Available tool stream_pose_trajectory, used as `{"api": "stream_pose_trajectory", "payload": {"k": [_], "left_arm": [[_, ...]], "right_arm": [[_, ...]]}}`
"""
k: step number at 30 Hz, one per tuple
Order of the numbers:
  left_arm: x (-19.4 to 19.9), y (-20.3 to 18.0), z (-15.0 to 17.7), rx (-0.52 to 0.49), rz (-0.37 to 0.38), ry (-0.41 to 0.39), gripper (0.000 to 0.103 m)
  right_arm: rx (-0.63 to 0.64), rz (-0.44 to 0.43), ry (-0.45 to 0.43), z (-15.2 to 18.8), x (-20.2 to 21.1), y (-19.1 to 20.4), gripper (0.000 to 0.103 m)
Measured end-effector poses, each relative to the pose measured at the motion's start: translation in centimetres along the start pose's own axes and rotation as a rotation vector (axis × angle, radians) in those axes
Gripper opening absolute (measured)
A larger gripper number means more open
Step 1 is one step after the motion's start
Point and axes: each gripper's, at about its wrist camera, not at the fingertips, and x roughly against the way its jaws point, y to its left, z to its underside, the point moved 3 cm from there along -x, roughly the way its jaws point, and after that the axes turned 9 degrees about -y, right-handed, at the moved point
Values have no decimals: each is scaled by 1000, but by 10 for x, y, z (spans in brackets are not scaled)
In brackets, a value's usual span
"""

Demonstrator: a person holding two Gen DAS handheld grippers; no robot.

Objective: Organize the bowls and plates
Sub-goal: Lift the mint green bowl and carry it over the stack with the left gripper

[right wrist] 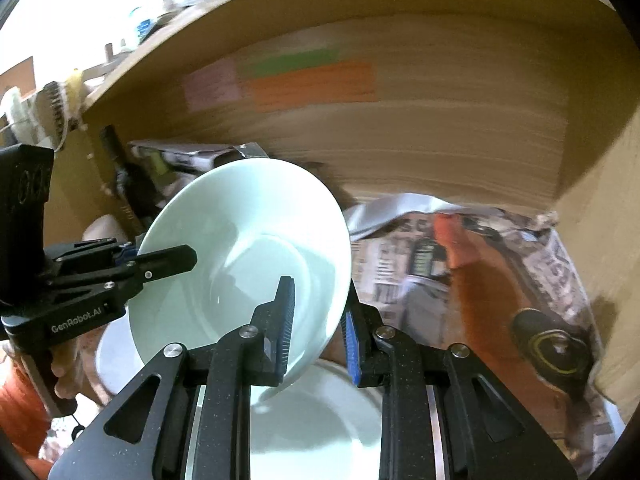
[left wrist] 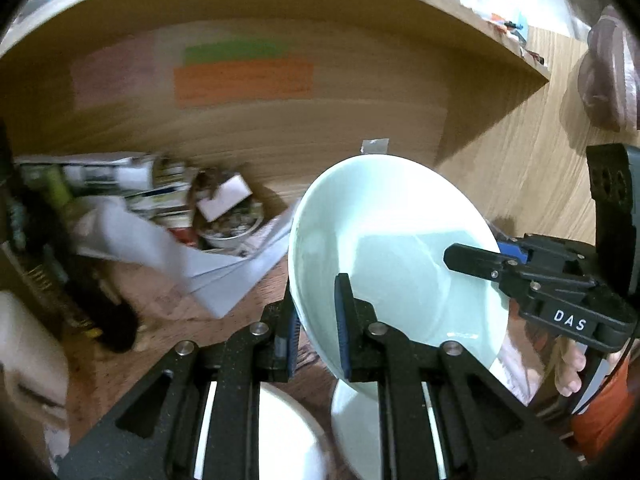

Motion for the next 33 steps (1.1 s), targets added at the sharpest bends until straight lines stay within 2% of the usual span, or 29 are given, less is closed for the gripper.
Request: {"api": "stream_pose_trajectory", "payload": {"k": [6,17,21,33], "left_arm": [[28,22,20,9,-58,-10,15],[59,55,61,132,-117,-17,15],[66,65,75,171,-132,-1,15],[76,82,108,203,-190,8,15]], "right_arm": [[11,-66,-5,4,-7,25,20],[31,-188,62,27,-34,72,20],[40,-214,96,36,-40,85,20],[47,-266,178,58,-58,109,20]]}}
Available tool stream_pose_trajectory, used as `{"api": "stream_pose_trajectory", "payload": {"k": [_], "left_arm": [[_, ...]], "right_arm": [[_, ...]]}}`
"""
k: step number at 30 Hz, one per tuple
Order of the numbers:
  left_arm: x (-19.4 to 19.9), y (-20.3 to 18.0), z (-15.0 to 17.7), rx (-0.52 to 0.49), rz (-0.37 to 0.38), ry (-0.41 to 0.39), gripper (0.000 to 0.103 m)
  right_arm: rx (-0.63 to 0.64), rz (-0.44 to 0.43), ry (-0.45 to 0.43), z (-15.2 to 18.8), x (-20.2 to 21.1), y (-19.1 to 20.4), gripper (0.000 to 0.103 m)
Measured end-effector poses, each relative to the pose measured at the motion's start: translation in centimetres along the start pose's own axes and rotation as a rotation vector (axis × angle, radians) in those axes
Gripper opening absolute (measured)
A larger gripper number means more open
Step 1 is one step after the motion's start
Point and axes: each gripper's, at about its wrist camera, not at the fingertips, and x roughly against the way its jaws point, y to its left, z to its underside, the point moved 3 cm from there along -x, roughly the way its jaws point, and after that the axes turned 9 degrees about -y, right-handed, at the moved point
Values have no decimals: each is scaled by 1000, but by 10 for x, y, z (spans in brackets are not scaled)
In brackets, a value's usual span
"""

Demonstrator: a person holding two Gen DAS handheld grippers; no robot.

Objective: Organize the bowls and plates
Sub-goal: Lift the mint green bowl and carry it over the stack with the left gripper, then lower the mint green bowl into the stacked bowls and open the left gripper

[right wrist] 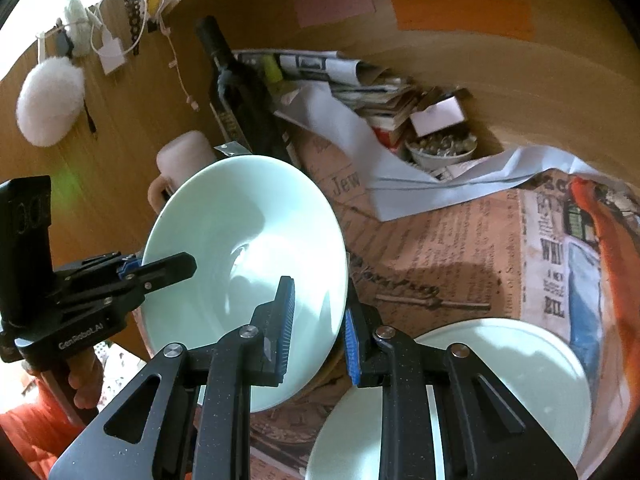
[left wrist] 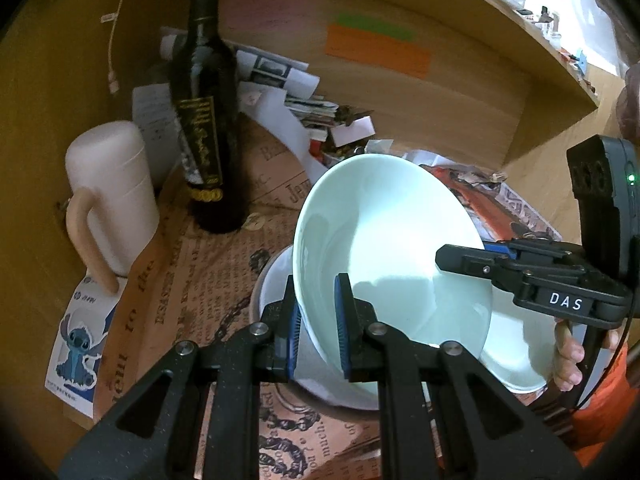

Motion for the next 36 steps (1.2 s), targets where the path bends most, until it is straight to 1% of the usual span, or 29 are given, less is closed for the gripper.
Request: {"api": "stream_pose_trajectory", "payload": {"k": [10,13,18,22,29,30,31,32,34,36], "left_arm": [[-8,17,9,76,3,26,15],[-9,17,12,66,-4,27,15],[-9,12,14,20,-30,10,15],[-10,14,14,37,-15,19,15],[-10,18,11,71,-20,22,16],[-9,18,9,74,-31,14,16],[-6,18,6,59,-67,-18,16],[-4,17,3,47,-83,-33,16],[-3,14,-1,34,-69,-38,16],[-5,14,-3,31,-77,-36,17]], "right_arm": [[9,-7,31,3,-13,4,20],[12,-2,41,4,-16,5,20],[24,17,42,5,-18,5,20],[52,35,35,4,-19,8,20],[91,82,13,3,-18,7,20],[91,82,10,2,-18,7,20],[93,82,6,2,-17,7,20],[97,82,-2,1,-17,7,20],[105,84,-5,1,-17,9,20],[112,87,-3,2,-19,10,20]]}}
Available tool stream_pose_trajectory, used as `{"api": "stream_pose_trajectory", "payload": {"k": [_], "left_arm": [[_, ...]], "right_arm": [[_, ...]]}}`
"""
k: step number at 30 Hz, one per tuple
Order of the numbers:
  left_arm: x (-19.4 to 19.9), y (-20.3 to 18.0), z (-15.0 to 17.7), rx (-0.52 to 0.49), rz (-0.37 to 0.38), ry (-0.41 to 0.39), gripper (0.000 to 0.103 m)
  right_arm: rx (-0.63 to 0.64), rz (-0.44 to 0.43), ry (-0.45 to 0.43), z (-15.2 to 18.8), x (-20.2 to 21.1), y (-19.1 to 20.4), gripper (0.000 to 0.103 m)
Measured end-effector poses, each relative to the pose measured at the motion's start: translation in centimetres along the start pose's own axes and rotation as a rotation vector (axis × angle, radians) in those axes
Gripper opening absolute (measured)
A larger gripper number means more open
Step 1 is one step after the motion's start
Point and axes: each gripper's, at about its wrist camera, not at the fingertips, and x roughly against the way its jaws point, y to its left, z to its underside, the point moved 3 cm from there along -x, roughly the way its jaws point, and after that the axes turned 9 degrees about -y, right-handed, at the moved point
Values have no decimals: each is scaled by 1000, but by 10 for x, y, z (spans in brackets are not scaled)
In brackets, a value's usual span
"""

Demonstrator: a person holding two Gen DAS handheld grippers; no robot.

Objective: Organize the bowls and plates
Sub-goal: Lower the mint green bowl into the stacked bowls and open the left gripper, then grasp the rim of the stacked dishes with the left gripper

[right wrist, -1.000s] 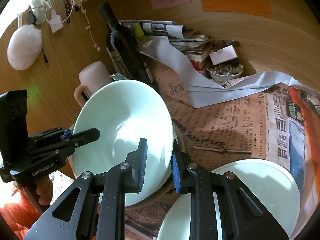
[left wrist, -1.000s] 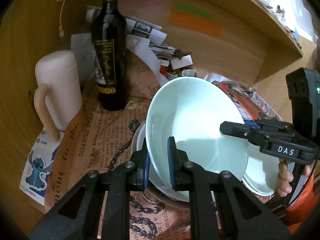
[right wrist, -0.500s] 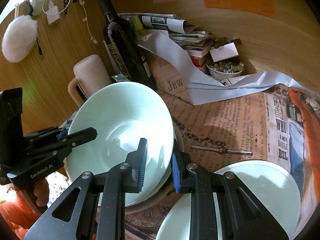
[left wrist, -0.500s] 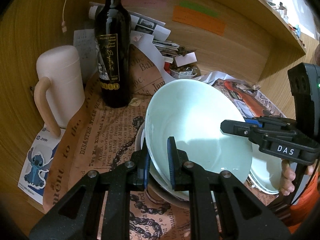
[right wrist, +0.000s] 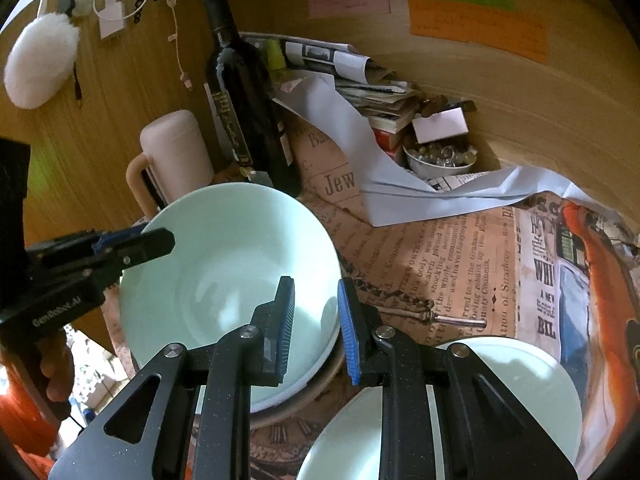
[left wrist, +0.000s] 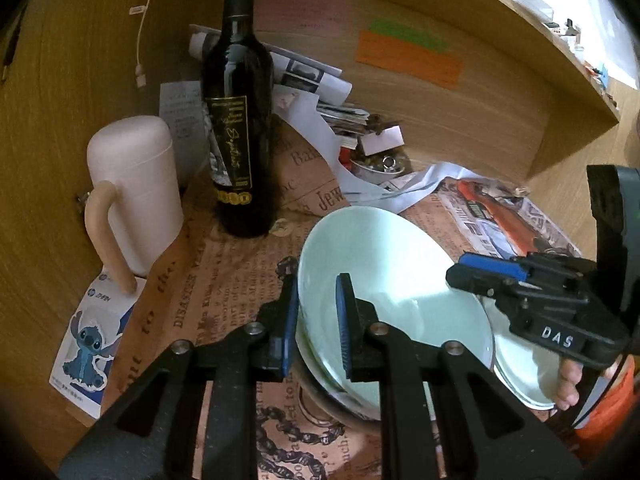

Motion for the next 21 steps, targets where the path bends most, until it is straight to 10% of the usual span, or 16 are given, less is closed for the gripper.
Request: {"api": "stream_pose_trajectory", "payload": {"k": [7,13,21], "left_arm": [[8,5,-5,-8,-24,-29,17],[28,6,-12,-18,-43,-107,57],[12,17,12,39,20,36,59]], "right_arm": [[-32,0,-24,-2,11,-7,21],[-70,-19,-53,-7,25,-13,38],[-82,-24,50,7,12,-14,50]]}}
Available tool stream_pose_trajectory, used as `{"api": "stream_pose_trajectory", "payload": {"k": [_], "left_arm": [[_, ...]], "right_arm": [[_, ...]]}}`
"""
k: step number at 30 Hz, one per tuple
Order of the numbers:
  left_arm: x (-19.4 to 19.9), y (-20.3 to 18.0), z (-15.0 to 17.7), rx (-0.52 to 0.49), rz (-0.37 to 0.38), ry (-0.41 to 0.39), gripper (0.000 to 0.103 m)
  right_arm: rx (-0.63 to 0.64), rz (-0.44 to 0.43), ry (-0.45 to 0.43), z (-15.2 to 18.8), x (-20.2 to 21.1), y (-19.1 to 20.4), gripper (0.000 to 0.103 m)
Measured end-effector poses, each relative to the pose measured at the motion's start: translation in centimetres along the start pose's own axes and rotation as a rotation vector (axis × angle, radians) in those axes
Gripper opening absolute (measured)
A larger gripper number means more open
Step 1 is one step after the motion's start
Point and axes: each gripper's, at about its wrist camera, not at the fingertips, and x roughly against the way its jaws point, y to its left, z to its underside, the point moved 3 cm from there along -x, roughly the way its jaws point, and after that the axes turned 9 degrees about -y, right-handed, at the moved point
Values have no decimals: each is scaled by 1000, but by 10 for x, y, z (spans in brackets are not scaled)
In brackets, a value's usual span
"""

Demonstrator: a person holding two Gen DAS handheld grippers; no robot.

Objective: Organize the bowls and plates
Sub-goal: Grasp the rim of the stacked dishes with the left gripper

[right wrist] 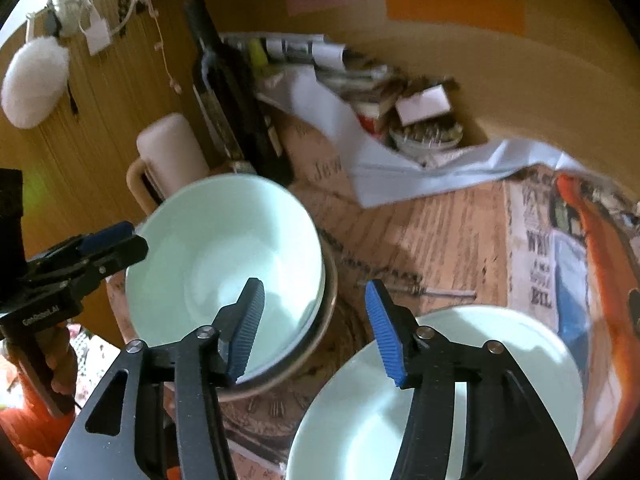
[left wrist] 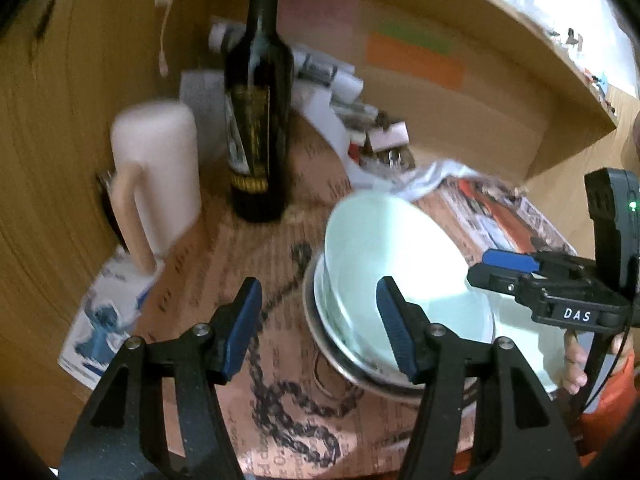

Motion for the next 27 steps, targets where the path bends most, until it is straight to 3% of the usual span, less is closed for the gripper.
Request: {"api": "stream_pose_trajectory", "payload": {"k": [7,17,22,27], "left_arm": [[-7,-5,15,16,59,75,59],[-15,-9,21,46,105,114,59],[-22,-7,23,90,144,149,58],[-22,-10,24,72,134,142,58]], "right_arm": [[6,-11,78,10,-11,3,51],[-20,-12,143,15,-25,-2,51],[-45,-40,175,17,-32,-2,40],[-47,-52,191,19,-37,3,34]]}}
